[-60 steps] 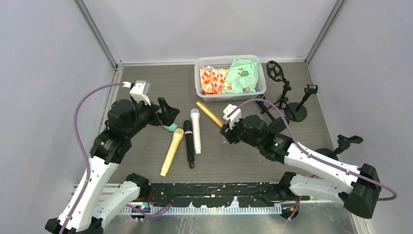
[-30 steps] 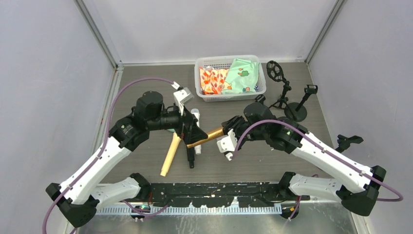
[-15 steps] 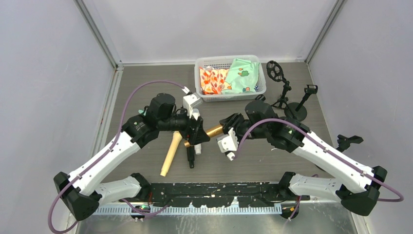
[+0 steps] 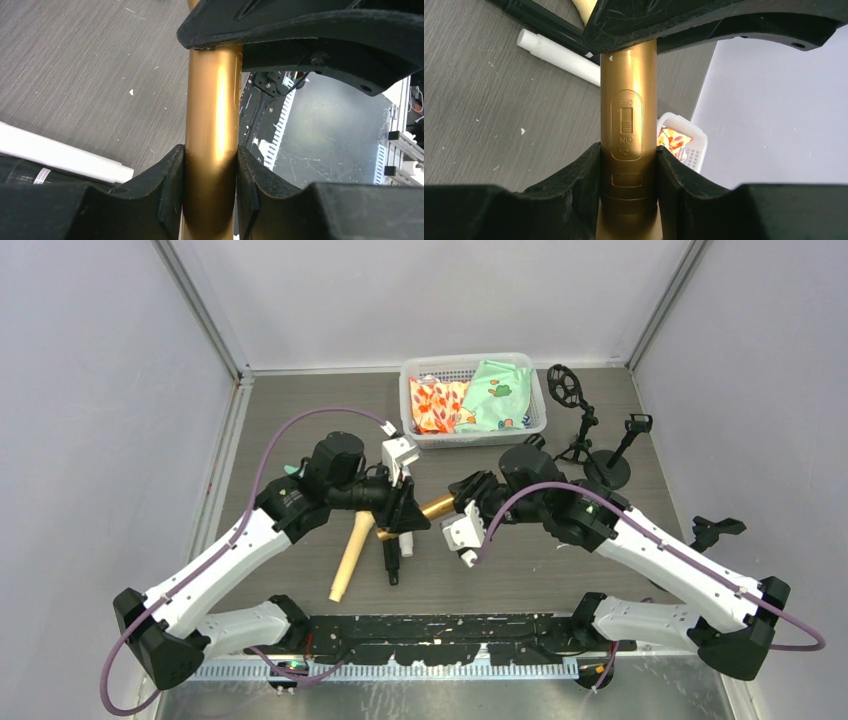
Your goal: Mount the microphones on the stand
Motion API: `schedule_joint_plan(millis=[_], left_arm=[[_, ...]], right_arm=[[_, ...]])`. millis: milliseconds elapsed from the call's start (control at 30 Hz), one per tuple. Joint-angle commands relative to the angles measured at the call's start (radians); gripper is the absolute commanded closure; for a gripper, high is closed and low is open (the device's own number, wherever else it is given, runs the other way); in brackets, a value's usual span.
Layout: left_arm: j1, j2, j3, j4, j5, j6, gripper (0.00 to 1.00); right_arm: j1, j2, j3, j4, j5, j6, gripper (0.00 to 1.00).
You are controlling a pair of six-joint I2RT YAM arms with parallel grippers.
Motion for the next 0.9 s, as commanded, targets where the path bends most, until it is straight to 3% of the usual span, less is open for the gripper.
schedule_joint_plan(millis=[0, 33, 100, 167, 300, 400, 500, 667, 867], left_arm=[[-0.001, -0.009, -0.015, 0.028, -0.007, -0.016, 0.99], [-0.001, -0.011, -0.017, 0.031, -0.023, -0.016, 1.0], [-0.001, -0.019, -0.02, 0.031, -0.061, -0.016, 1.0], [-0.001, -0.03, -0.021, 0.036, -0.1, -0.016, 1.0], [-0.001, -0.073, -0.051, 0.091, -0.195, -0.033, 1.0], [-0.001, -0.101, -0.074, 0.136, -0.255, -0.046, 1.0], [-0.001, -0.12, -0.085, 0.17, -0.299, -0.063, 1.0], [-0.001, -0.132, -0.099, 0.214, -0.335, -0.095, 1.0], [-0.001, -0.144, -0.12, 0.275, -0.346, -0.124, 1.0]], right_arm=[[0.004, -0.037, -0.023, 0.198, 0.004, 0.048, 0.54], [0.005, -0.045, -0.037, 0.22, 0.007, 0.072, 0.5], [0.004, -0.068, -0.068, 0.291, 0.023, 0.153, 0.32], [0.003, -0.097, -0.105, 0.374, 0.044, 0.266, 0.24], [0.005, -0.151, -0.186, 0.561, 0.123, 0.615, 0.21], [0.004, -0.186, -0.275, 0.743, 0.253, 0.864, 0.21], [0.004, -0.216, -0.328, 0.819, 0.389, 1.102, 0.21], [0.004, -0.261, -0.363, 0.856, 0.661, 1.522, 0.21], [0.003, -0.22, -0.254, 0.533, 0.931, 2.193, 0.21]])
